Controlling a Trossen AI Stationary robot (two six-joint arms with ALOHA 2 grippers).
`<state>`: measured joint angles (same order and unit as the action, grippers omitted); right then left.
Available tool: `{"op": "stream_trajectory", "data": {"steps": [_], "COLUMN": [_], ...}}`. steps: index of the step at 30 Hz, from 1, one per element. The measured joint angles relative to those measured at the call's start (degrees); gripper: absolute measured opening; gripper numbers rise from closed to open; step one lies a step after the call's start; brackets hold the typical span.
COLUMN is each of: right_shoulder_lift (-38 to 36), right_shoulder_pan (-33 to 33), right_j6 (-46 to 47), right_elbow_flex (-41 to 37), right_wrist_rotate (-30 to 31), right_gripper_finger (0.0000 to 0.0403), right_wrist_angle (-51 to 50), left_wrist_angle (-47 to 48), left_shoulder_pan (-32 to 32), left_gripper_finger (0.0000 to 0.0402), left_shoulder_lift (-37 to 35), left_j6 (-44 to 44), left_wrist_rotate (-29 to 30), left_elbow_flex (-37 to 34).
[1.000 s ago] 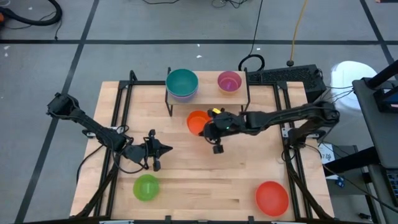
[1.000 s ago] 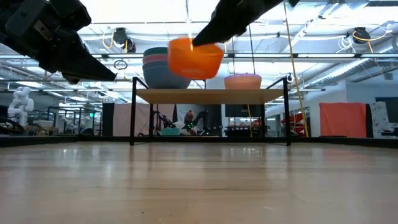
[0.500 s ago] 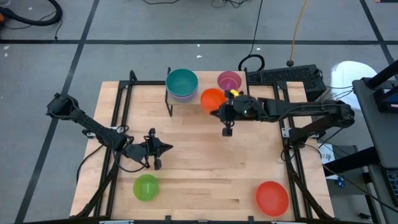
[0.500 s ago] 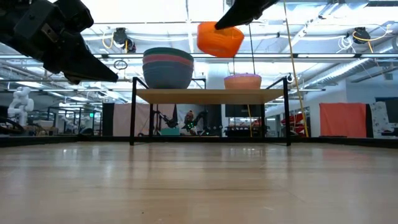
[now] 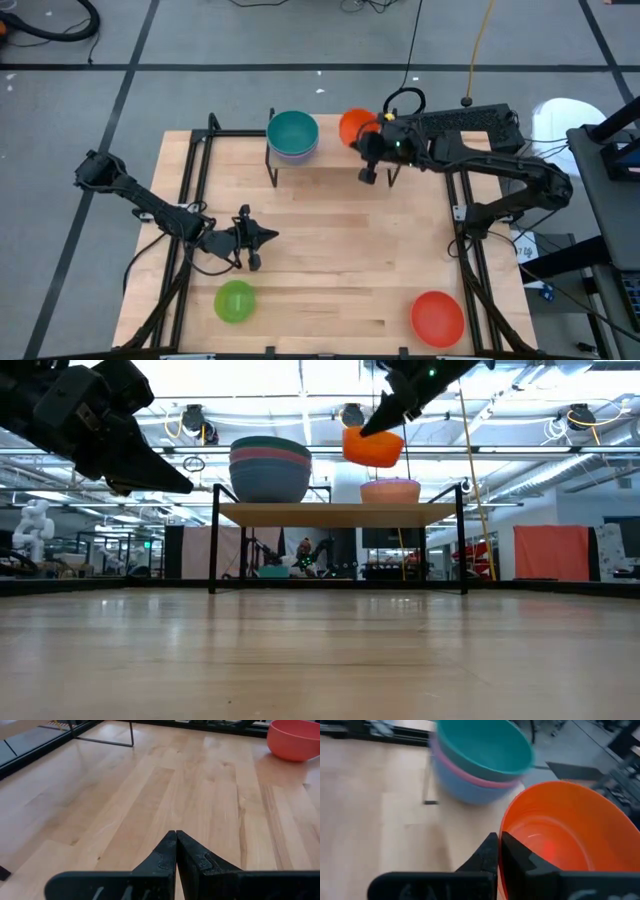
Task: Place and stack bowls onto a shelf
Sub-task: Stack the top orange bowl on top of the purple bowl on the shelf
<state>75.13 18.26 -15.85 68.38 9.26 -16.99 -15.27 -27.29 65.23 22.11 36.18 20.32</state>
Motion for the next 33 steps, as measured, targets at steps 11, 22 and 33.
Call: {"op": "stream_trajectory", "data": {"steps": [11,22,33], "right_shoulder_lift": [0.0,0.3,3.7], "right_shoulder_pan": [6.5,7.9,8.8], "right_j6": [0.7,1.3,1.6], "right_elbow_flex": [0.0,0.0,-0.1], "right_wrist_rotate": [-0.2,-0.3,-0.3], "right_gripper_finger": [0.0,0.0,0.0], "right_wrist_angle": [-0.6,-2.5,-2.6], "left_wrist_angle": [0.0,0.0,0.0], "left_shoulder_pan": [0.0,0.0,0.0], "left_gripper_finger": [0.001,0.001,0.001], "left_shoulder_lift": [0.0,0.0,0.0], "left_j6": [0.1,0.5,0.7], "left_wrist_rotate": [0.0,0.0,-0.1], "left_elbow_flex": [0.0,0.0,0.0]}}
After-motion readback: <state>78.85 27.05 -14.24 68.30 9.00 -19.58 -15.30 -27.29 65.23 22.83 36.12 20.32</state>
